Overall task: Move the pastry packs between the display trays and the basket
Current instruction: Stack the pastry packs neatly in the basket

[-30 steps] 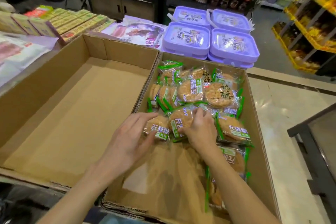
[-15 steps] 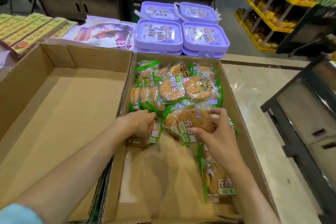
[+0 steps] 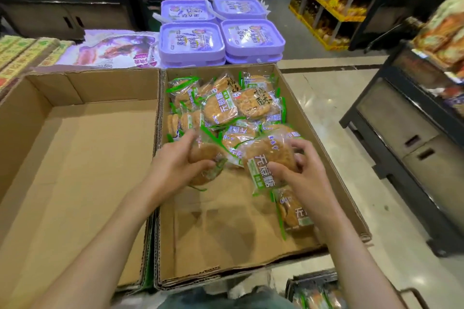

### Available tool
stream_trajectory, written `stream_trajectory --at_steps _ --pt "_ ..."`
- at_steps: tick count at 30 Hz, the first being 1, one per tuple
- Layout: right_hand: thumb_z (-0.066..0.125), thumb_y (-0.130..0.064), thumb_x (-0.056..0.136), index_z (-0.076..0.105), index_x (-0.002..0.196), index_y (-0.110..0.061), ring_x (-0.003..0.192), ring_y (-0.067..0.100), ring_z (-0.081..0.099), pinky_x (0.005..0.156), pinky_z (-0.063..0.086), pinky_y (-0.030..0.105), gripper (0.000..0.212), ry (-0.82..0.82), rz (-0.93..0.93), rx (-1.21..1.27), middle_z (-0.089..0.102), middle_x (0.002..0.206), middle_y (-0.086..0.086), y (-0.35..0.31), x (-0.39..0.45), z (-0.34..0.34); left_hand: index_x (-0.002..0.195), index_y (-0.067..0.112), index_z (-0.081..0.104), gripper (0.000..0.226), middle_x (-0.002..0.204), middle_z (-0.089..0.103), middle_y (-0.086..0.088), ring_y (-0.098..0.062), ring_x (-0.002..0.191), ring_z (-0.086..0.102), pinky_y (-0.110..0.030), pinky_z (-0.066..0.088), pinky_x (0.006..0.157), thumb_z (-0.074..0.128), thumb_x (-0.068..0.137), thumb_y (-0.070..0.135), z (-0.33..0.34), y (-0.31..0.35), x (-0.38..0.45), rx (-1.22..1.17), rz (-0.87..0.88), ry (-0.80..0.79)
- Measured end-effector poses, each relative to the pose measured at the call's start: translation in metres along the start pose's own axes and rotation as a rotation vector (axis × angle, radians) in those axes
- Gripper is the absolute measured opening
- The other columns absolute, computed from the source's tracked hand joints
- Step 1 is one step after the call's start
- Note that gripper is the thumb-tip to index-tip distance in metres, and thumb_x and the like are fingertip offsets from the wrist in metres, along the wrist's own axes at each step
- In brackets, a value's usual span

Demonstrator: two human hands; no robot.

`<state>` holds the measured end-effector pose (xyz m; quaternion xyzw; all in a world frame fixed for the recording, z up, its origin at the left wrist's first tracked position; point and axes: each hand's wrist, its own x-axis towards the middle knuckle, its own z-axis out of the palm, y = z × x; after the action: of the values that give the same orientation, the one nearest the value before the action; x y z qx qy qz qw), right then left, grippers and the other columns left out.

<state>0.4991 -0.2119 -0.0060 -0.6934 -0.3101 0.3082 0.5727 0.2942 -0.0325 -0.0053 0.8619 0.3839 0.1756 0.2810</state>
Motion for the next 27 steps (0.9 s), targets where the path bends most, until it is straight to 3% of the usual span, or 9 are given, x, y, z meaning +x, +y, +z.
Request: stream_trajectory --at_steps 2,5,9,12,14,17,21,25,27 --pt "0.077 -0.009 0.086 0.055 0.124 -0.023 0.095 0.021 0.070 0.082 0.058 0.034 0.046 0.074 -0.001 0.077 0.072 0.102 0.016 -0.008 -0.027 -0.004 0.098 0.028 0.057 0.039 0.082 0.070 0.012 -0.008 0.077 0.065 -0.026 0.051 0.068 0.088 0.074 0.036 -0.009 0.017 -0.016 -0.399 -0.037 0.080" --pt "0.077 -0.009 0.084 0.057 0.124 -0.022 0.099 0.024 0.072 0.086 0.059 0.038 0.046 0.294 0.006 0.196 0.075 0.111 0.008 -0.015 -0.081 -0.009 0.099 0.021 0.063 0.039 0.088 0.075 0.008 -0.007 0.079 0.069 -0.019 0.052 0.067 0.085 0.070 0.034 -0.011 0.045 -0.039 -0.739 -0.011 0.029" --pt "0.080 -0.008 0.077 0.059 0.124 -0.018 0.088 0.023 0.072 0.075 0.059 0.034 0.052 0.595 0.036 0.372 0.075 0.109 0.009 -0.013 -0.177 -0.025 0.104 0.021 0.063 0.041 0.094 0.074 0.003 -0.013 0.083 0.068 -0.028 0.057 0.071 0.085 0.072 0.034 0.003 0.075 -0.075 -0.963 -0.013 -0.158" --pt "0.083 -0.010 0.072 0.061 0.125 -0.018 0.084 0.024 0.072 0.069 0.060 0.033 0.058 0.804 0.080 0.464 0.073 0.113 0.016 -0.001 -0.250 -0.038 0.108 0.021 0.058 0.051 0.088 0.073 0.001 -0.012 0.073 0.068 -0.024 0.054 0.058 0.087 0.067 0.031 0.024 0.107 -0.104 -1.085 0.005 -0.326" --pt "0.083 -0.008 0.072 0.061 0.126 -0.018 0.088 0.027 0.072 0.066 0.059 0.033 0.059 0.917 0.104 0.498 0.071 0.117 0.019 0.009 -0.297 -0.046 0.110 0.020 0.057 0.053 0.082 0.073 0.003 -0.006 0.064 0.066 -0.018 0.050 0.051 0.083 0.064 0.025 0.046 0.132 -0.128 -1.109 0.038 -0.458" --pt "0.080 -0.005 0.073 0.059 0.127 -0.014 0.087 0.028 0.069 0.063 0.058 0.031 0.059 1.077 0.106 0.532 0.071 0.116 0.021 0.026 -0.365 -0.062 0.114 0.019 0.056 0.063 0.081 0.075 0.002 -0.007 0.065 0.068 -0.020 0.052 0.054 0.094 0.064 0.025 0.092 0.165 -0.173 -1.036 0.109 -0.672" --pt "0.071 -0.007 0.074 0.058 0.123 -0.015 0.075 0.021 0.071 0.061 0.057 0.026 0.051 1.274 0.076 0.537 0.075 0.101 0.017 0.062 -0.455 -0.097 0.106 0.030 0.059 0.058 0.074 0.074 0.003 -0.008 0.061 0.067 -0.022 0.051 0.050 0.095 0.061 0.033 0.163 0.221 -0.245 -0.912 0.116 -0.866" --pt "0.072 -0.009 0.075 0.059 0.118 -0.021 0.077 0.019 0.072 0.064 0.058 0.028 0.047 1.386 0.093 0.517 0.077 0.095 0.011 0.110 -0.543 -0.148 0.112 0.023 0.062 0.050 0.093 0.077 -0.009 -0.015 0.073 0.071 -0.029 0.057 0.056 0.086 0.067 0.022 0.242 0.290 -0.324 -0.825 0.133 -1.028" --pt "0.072 -0.008 0.077 0.058 0.118 -0.022 0.079 0.018 0.072 0.064 0.058 0.028 0.045 1.410 0.124 0.511 0.077 0.095 0.009 0.130 -0.587 -0.178 0.110 0.022 0.061 0.044 0.091 0.077 -0.008 -0.013 0.072 0.072 -0.028 0.057 0.056 0.084 0.074 0.011 0.277 0.322 -0.364 -0.785 0.124 -1.060"
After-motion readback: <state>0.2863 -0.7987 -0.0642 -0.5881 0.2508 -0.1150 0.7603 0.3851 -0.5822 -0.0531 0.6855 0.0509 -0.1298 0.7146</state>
